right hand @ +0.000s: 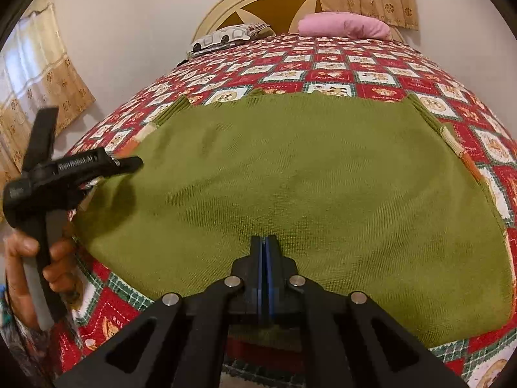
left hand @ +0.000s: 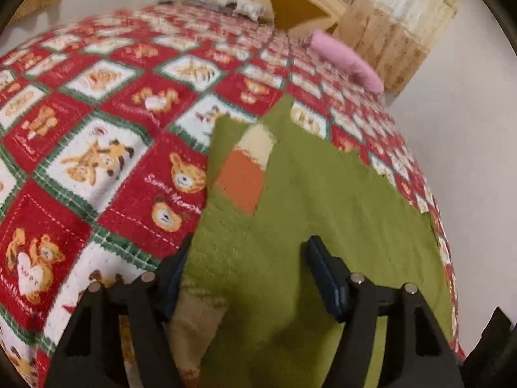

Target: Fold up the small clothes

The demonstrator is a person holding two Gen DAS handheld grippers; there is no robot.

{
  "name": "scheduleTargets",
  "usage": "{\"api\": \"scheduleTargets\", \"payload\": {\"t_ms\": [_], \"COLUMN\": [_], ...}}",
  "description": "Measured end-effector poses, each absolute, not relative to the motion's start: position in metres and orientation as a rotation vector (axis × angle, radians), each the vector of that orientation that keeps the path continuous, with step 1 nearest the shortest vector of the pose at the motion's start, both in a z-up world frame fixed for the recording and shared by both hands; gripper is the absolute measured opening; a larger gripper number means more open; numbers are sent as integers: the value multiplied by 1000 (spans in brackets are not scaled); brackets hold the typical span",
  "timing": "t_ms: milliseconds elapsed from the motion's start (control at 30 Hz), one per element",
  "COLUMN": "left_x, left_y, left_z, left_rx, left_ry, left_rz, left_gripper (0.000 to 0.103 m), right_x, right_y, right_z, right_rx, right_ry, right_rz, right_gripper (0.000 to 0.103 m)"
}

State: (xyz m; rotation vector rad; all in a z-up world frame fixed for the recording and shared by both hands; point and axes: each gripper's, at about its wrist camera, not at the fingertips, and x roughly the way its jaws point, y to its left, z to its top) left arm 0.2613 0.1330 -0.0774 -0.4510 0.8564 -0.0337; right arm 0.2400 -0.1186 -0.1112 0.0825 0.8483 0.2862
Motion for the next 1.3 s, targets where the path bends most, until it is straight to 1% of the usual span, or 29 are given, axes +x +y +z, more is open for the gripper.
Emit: {"api": "scheduleTargets", "payload": {"t_ms": [100,167,200,233,300,467,600,700,800,933,1067,1167,1200,1267,1300], "left_x": [256,256,256,257,257,254,245,244,253,263,254,253,252,251,251], "left_y": [132,138,141,143,145,130,87,58,38,26,18,21,23,25,25], "left_z": [-78,-79,-79,-79,-78,-58,-24,-11,-22,-55,-57,-58,-59,-59,-59], "left_rx": [-452,-486,-490,-496,-517,-447,-286,-243,-259,-260,-216,-230,-243,-251,-249], "left_ry": [851,850,853,857,855,814,715,690,732,809,772,761,758,752,752], "left_rz": [-59,-53,-34,-32,-46,-11,-41,-136,-214,-243,-242,-253,-260,-264,-263], "left_gripper": [69,56,36,27,21,17,16,16,16,15,15,15,15,15,15], "right_x": [241,241,241,241,241,241,241,241,240,240,243,248,252,263,272], "right_y": [-124,-125,-125,-124,-125,-125,-126,-128,-129,-132,-135,-145,-149,-156,-159], "right_z": [-112,-113,-113,-113,-113,-114,-114,-114,-114,-114,-114,-101,-91,-71,-62], "right_rx": [120,127,125,123,125,134,138,151,166,183,207,296,341,402,436], "right_ry": [850,849,848,847,846,844,843,841,841,841,854,843,814,768,755], "right_rz": [301,303,302,301,301,304,303,306,309,311,318,363,394,430,442], "right_gripper": [2,2,2,2,2,2,2,2,2,2,2,2,5,32,69]}}
